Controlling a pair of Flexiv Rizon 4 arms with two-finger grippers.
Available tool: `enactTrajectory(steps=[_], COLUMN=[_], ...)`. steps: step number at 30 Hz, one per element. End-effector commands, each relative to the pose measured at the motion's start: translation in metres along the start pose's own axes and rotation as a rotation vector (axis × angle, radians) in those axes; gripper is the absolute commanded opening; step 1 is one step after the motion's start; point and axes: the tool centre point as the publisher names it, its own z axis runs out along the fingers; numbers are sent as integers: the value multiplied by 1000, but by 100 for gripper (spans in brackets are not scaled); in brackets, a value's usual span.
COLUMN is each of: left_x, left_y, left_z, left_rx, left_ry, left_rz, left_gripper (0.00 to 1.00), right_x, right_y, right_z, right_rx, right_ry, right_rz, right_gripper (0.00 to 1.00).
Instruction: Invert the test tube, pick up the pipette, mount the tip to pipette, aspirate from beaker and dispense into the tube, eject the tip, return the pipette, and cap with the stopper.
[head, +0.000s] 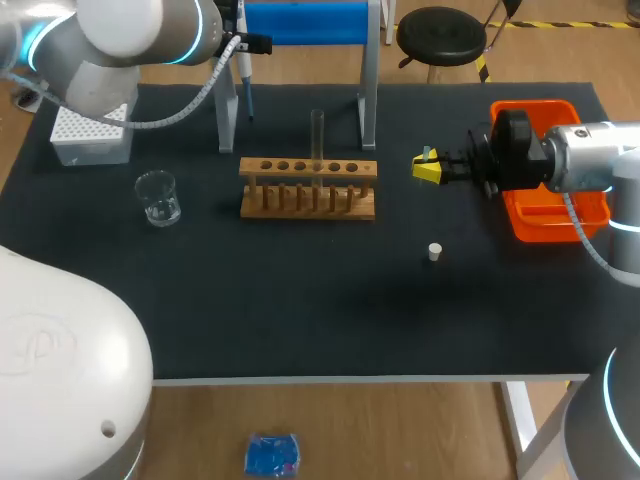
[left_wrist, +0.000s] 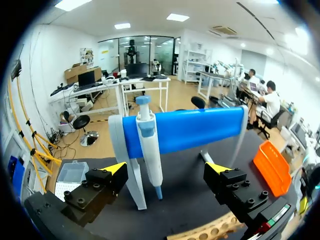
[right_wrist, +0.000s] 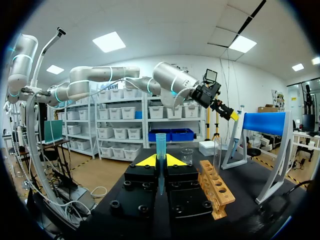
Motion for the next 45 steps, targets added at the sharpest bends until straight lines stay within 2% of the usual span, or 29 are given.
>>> enactTrajectory(steps=[1,11,18,24,29,34,45], left_x=[5,9,6,7,7,6,8], left_y=[-5,-16,-17,-17,-17,-17,-16], left_z=[14,24,27,28,28,29,34], left_rx=[21,85,98,145,155,175,197], left_ry=[-33,-81,-104,-120,-121,-155,-159], left_rz=[-13,-69,-83,-98,-95,-70,-63], left_gripper=[100,100,100,100,100,100,100], right_x=[1,1,1,1,1,1,1], right_y=[1,1,1,1,1,1,1], right_z=[0,0,0,0,0,0,0], right_rx=[2,2,2,2,2,2,2], right_ry=[-1,-1,-1,-1,-1,-1,-1], right_rz=[0,0,0,0,0,0,0], right_gripper=[0,0,0,0,0,0,0])
